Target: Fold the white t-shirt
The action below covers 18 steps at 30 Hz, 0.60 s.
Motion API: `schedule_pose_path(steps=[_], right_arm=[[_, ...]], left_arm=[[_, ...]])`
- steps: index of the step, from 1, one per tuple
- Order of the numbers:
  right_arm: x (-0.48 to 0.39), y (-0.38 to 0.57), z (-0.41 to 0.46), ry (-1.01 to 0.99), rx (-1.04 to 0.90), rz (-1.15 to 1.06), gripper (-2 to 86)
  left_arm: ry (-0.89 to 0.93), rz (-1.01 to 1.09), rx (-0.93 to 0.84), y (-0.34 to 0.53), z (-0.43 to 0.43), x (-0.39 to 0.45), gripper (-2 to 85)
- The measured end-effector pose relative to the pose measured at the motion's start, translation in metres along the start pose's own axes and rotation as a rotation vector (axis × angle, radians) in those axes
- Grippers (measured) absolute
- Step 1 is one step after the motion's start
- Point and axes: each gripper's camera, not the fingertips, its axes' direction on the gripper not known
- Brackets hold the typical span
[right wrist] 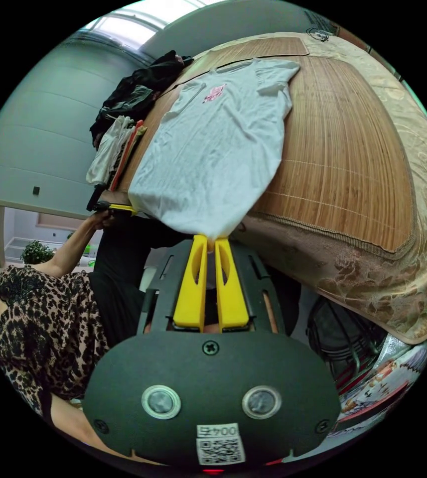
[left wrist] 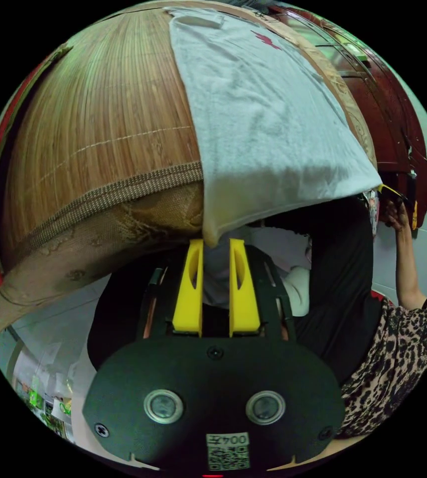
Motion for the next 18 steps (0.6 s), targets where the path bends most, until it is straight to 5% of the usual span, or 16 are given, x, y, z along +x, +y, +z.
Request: schedule_pose_path(steps=[11, 18], right_arm=[[0.024, 0.015, -0.007, 0.018, 0.012, 0.007, 2.6], [0.047, 0.040, -0.024, -0.013, 0.069, 0.011, 1.9]], left_arm=[[-0.091, 0.017, -0.092, -0.052, 0.020, -0.034, 4.8], [0.162, 0.051, 0.037, -0.023, -0.008, -0.086, 2.2]])
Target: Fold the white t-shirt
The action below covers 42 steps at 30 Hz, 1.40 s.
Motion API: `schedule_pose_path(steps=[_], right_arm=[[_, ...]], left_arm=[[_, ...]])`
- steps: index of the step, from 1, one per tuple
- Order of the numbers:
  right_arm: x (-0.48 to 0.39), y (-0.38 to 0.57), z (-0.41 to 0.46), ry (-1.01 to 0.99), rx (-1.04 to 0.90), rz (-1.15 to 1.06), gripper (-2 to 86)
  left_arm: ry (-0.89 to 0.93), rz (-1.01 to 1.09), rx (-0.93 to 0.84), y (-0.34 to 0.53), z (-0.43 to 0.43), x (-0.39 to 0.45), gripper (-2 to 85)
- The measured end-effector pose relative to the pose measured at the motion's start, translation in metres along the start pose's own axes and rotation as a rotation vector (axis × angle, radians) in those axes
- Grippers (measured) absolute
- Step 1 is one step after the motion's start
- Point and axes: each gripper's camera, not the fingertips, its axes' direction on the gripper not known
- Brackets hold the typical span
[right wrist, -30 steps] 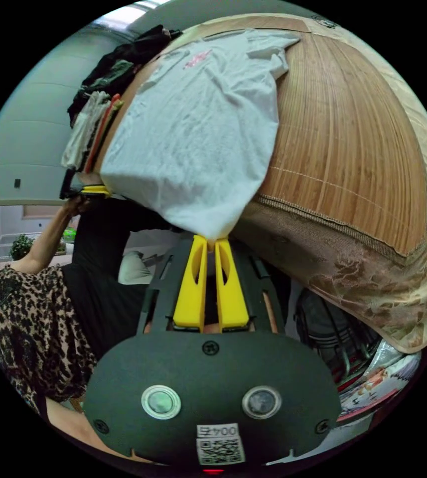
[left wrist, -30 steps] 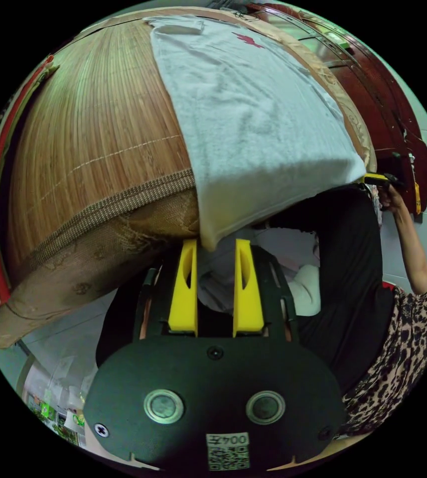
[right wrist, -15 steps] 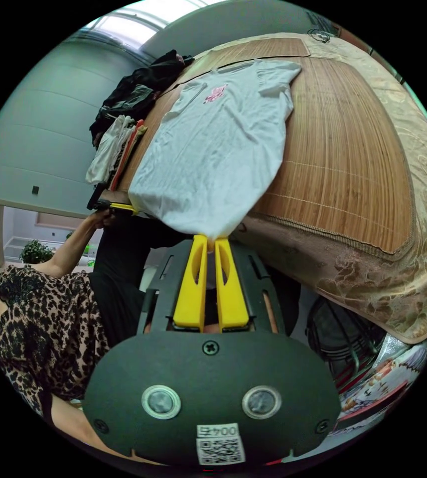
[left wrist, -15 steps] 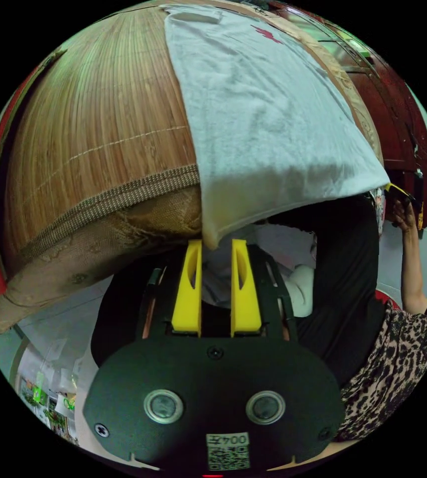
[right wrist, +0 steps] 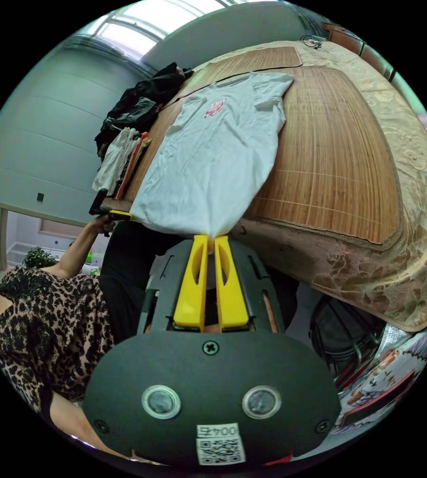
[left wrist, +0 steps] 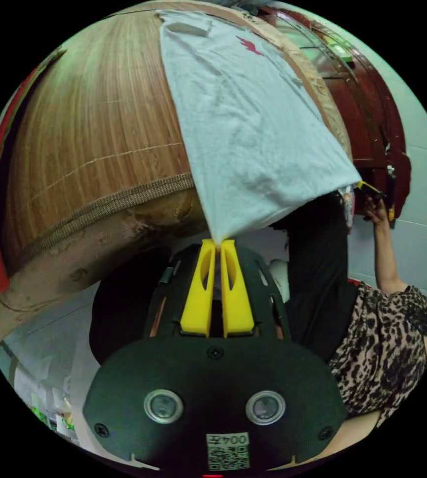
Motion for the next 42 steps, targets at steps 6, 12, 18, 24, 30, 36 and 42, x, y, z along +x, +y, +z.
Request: schedule_pose_path(steps=[6, 12, 18, 24, 30, 36, 42], right_arm=[[0.018, 0.032, -0.019, -0.068, 0.084, 0.010, 1.4], [0.024, 0.087, -0.029, -0.134, 0.136, 0.015, 1.6], [0.032, 0.152, -0.044, -0.284, 0.280, 0.051, 2.1], [0.063, 0.156, -0.062, -0.435, 0.465, 0.103, 2.7], [0.090, 0.077, -0.070, -0.473, 0.521, 0.107, 3.3], [0.121, -0.039, -0.065, -0.466, 0.497, 0.092, 3.3], [0.176, -0.172, -0.034, -0.444, 0.436, 0.134, 3.1]], left_arm=[[0.222, 0.017, 0.239, 0.043, -0.048, -0.043, 1.6], [0.241, 0.086, 0.331, 0.090, -0.072, -0.044, 1.3], [0.293, 0.091, 0.409, 0.126, -0.086, -0.047, 1.5], [0.370, 0.077, 0.504, 0.097, -0.106, -0.060, 1.8], [0.404, 0.043, 0.549, 0.007, -0.142, -0.087, 2.0], [0.334, 0.021, 0.515, -0.109, -0.174, -0.111, 2.2], [0.348, -0.048, 0.503, -0.229, -0.180, -0.163, 2.4]])
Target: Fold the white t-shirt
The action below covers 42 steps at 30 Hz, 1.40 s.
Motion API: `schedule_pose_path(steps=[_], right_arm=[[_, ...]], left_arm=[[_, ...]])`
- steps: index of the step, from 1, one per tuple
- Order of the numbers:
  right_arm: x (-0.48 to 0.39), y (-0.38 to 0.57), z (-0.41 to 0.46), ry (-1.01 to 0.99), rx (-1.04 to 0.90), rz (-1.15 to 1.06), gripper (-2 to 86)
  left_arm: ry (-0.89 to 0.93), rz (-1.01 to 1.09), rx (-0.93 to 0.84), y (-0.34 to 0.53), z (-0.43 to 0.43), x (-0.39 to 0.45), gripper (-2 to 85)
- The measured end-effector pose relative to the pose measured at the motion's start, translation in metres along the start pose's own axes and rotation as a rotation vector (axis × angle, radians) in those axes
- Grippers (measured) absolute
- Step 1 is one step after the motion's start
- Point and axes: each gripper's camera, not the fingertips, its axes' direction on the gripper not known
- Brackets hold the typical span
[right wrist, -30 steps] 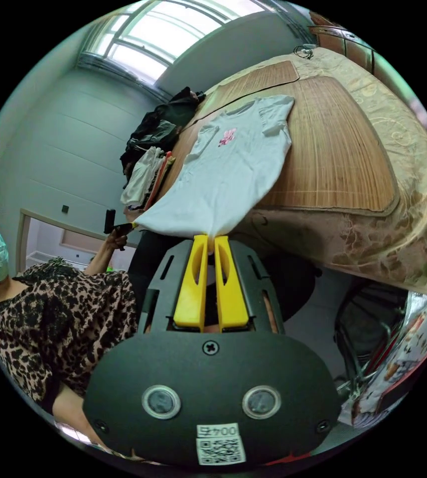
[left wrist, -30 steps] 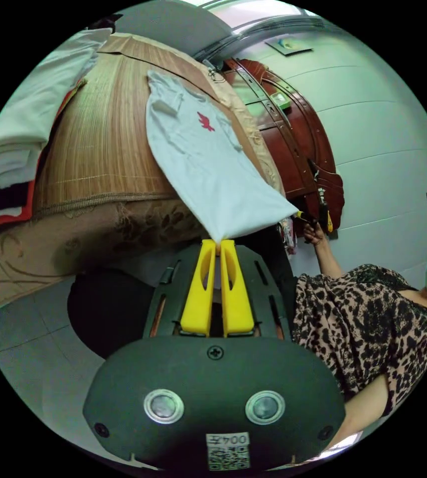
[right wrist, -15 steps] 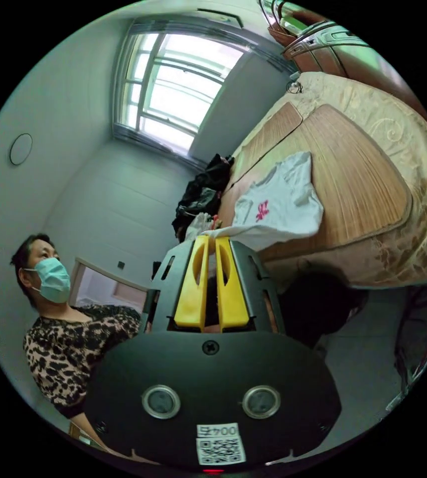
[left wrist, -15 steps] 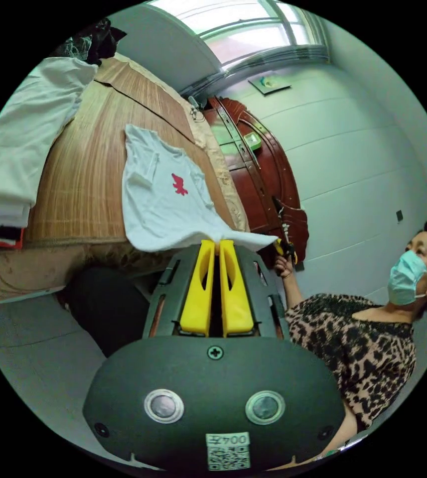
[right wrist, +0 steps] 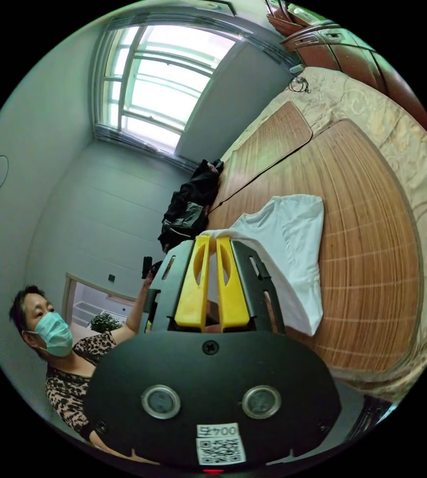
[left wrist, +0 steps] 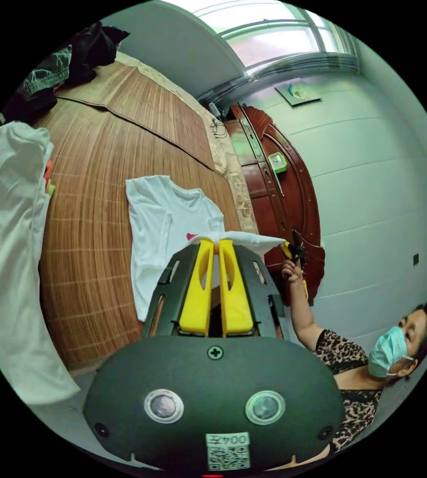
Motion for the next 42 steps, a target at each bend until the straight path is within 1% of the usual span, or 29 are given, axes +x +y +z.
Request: schedule_pose_path(steps=[4, 7, 11, 13, 15, 17, 19, 20, 21, 22, 24, 26, 27, 28, 29, 31, 32, 33, 36, 37, 39, 40, 41, 42], right_arm=[[0.063, -0.076, 0.062, 0.052, -0.054, 0.047, 3.3], [0.118, -0.118, 0.111, 0.059, -0.078, 0.101, 3.4], [0.199, -0.154, 0.182, 0.088, -0.155, 0.199, 4.1], [0.237, -0.159, 0.207, 0.091, -0.155, 0.290, 5.5], [0.271, -0.161, 0.222, 0.078, -0.117, 0.390, 7.9], [0.300, -0.157, 0.224, -0.003, 0.009, 0.463, 9.2], [0.309, -0.152, 0.217, -0.051, 0.120, 0.492, 9.0], [0.307, -0.146, 0.213, -0.048, 0.186, 0.499, 8.6], [0.302, -0.145, 0.212, -0.038, 0.204, 0.473, 8.4], [0.282, -0.146, 0.219, 0.001, 0.176, 0.383, 8.1], [0.244, -0.150, 0.252, 0.120, 0.033, 0.246, 7.3], [0.181, -0.146, 0.327, 0.264, -0.265, -0.008, 5.3], [0.166, -0.143, 0.349, 0.298, -0.335, -0.068, 4.7], [0.141, -0.134, 0.391, 0.348, -0.458, -0.175, 2.4], [0.122, -0.128, 0.430, 0.366, -0.550, -0.249, 0.9], [0.108, -0.129, 0.480, 0.337, -0.657, -0.283, 0.1], [0.106, -0.134, 0.510, 0.312, -0.725, -0.274, -0.2], [0.105, -0.138, 0.523, 0.316, -0.748, -0.268, -0.3], [0.100, -0.174, 0.565, 0.438, -0.762, -0.228, -0.6], [0.096, -0.194, 0.569, 0.478, -0.721, -0.200, -0.7], [0.080, -0.225, 0.560, 0.541, -0.561, -0.172, -0.7], [0.065, -0.240, 0.548, 0.560, -0.439, -0.166, -0.7], [0.047, -0.248, 0.538, 0.558, -0.364, -0.181, -0.7], [0.038, -0.249, 0.535, 0.560, -0.343, -0.193, -0.7]], left_arm=[[-0.047, -0.046, -0.022, -0.061, 0.037, -0.044, 2.8], [-0.037, -0.124, -0.038, -0.111, 0.083, -0.104, 3.2], [-0.041, -0.200, -0.063, -0.140, 0.134, -0.163, 4.6], [0.008, -0.270, -0.060, -0.146, 0.163, -0.203, 7.1], [0.069, -0.327, -0.011, -0.143, 0.175, -0.229, 8.9], [0.155, -0.364, 0.063, -0.137, 0.179, -0.247, 9.6], [0.236, -0.388, 0.179, -0.124, 0.174, -0.258, 9.8], [0.247, -0.395, 0.203, -0.121, 0.172, -0.258, 9.7], [0.241, -0.387, 0.247, -0.113, 0.168, -0.253, 9.1], [0.224, -0.367, 0.269, -0.110, 0.166, -0.246, 8.8], [0.103, -0.276, 0.305, -0.098, 0.168, -0.207, 7.7], [0.000, -0.197, 0.303, -0.091, 0.179, -0.173, 7.0], [-0.097, -0.132, 0.294, -0.087, 0.191, -0.149, 6.5], [-0.138, -0.099, 0.289, -0.085, 0.198, -0.138, 6.1], [-0.182, -0.029, 0.264, -0.082, 0.217, -0.116, 5.4], [-0.198, 0.086, 0.191, -0.081, 0.253, -0.088, 4.3], [-0.247, 0.165, 0.114, -0.081, 0.280, -0.069, 3.6], [-0.316, 0.239, 0.051, -0.078, 0.305, -0.052, 3.0], [-0.452, 0.399, -0.083, -0.064, 0.356, -0.012, 2.1], [-0.478, 0.438, -0.123, -0.057, 0.371, 0.000, 1.9], [-0.495, 0.485, -0.164, -0.048, 0.387, 0.019, 1.5], [-0.494, 0.501, -0.172, -0.045, 0.392, 0.027, 1.4], [-0.500, 0.537, -0.184, -0.040, 0.402, 0.043, 1.3], [-0.512, 0.585, -0.195, -0.038, 0.413, 0.061, 1.1]])
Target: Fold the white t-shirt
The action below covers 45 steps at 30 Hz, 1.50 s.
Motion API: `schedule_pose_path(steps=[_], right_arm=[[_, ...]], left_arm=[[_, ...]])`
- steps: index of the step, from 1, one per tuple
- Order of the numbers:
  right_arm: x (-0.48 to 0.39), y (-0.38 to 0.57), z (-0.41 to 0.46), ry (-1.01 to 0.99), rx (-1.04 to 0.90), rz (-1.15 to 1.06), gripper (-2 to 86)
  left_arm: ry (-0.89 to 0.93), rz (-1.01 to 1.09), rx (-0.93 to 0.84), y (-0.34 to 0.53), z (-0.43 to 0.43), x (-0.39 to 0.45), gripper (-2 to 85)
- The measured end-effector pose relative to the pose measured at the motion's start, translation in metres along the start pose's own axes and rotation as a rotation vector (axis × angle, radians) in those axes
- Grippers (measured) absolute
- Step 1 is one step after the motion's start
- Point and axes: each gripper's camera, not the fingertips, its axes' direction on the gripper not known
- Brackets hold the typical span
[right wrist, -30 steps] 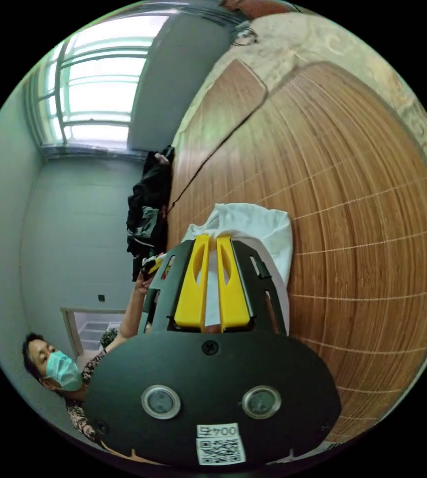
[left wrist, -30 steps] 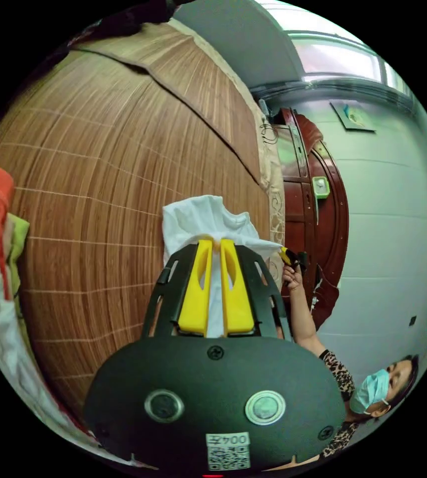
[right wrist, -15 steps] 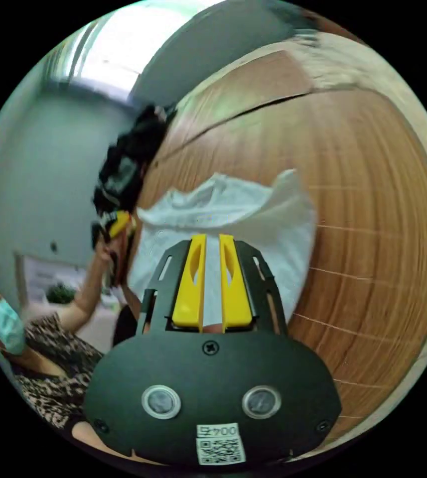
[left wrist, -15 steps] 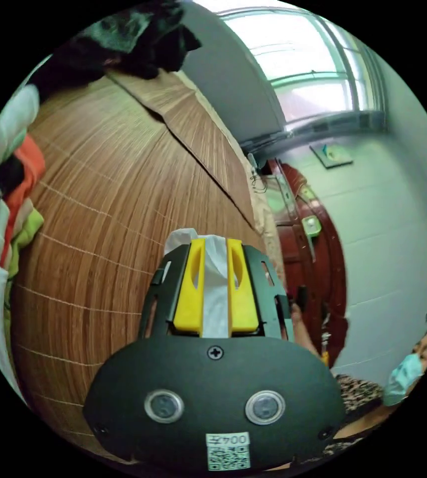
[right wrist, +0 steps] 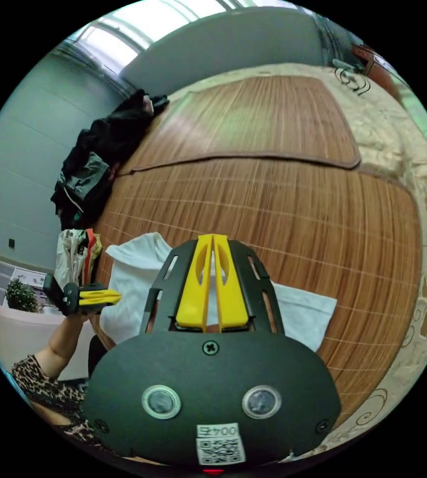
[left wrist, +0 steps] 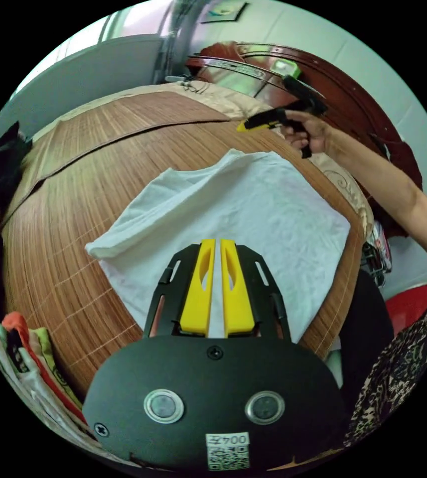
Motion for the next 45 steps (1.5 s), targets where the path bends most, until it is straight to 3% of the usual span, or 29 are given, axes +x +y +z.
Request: schedule_pose_path(steps=[6, 11, 14, 17, 20, 25, 30, 37, 45], right_arm=[[-0.061, 0.043, -0.001, 0.077, -0.171, -0.186, -0.7], [-0.057, 0.089, 0.001, 0.269, -0.257, -0.105, -0.7], [-0.065, 0.121, -0.043, 0.351, -0.122, -0.053, -0.7], [-0.093, 0.174, -0.082, 0.353, -0.057, -0.090, -0.6], [-0.119, 0.243, -0.106, 0.351, -0.078, -0.129, -0.5], [-0.149, 0.351, -0.126, 0.392, -0.183, -0.120, 0.9], [-0.170, 0.409, -0.138, 0.368, -0.277, -0.036, 3.6], [-0.191, 0.425, -0.148, 0.451, -0.277, 0.025, 3.7], [-0.209, 0.427, -0.183, 0.489, -0.217, 0.017, 5.6]], left_arm=[[-0.034, 0.155, -0.131, -0.086, 0.044, 0.052, 0.8], [-0.044, -0.140, -0.274, -0.139, 0.061, -0.005, 0.6], [-0.061, -0.302, -0.159, -0.140, 0.019, -0.026, 0.4], [0.048, -0.267, 0.004, -0.118, -0.043, -0.005, 0.4], [0.056, -0.197, 0.060, -0.057, -0.099, 0.030, 0.7], [-0.072, -0.112, 0.001, 0.113, -0.171, 0.108, 2.2], [-0.079, -0.125, 0.004, 0.213, -0.195, 0.174, 4.8], [-0.286, 0.012, -0.090, 0.213, -0.182, 0.245, 8.4], [-0.310, 0.056, -0.086, 0.192, -0.203, 0.266, 8.7]])
